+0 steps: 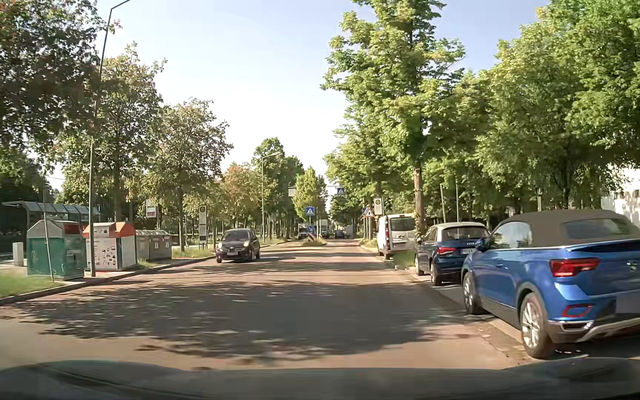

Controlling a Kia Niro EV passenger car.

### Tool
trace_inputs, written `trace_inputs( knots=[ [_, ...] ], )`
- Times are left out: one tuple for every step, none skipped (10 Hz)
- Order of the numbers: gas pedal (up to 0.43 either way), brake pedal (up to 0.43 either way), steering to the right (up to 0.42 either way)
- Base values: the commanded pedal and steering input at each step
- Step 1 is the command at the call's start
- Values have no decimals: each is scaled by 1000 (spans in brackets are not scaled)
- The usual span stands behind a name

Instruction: Follow the waypoints while adhering to traffic rules and regulations

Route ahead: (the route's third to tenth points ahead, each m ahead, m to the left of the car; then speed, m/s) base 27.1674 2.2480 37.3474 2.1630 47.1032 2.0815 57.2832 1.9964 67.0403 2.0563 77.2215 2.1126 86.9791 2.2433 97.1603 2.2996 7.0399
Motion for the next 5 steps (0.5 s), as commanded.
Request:
trace_inputs(
  knots=[
    [28,0,-9],
    [28,0,-8],
    [28,0,-7],
    [28,0,-6],
    [28,0,-6]
  ],
)
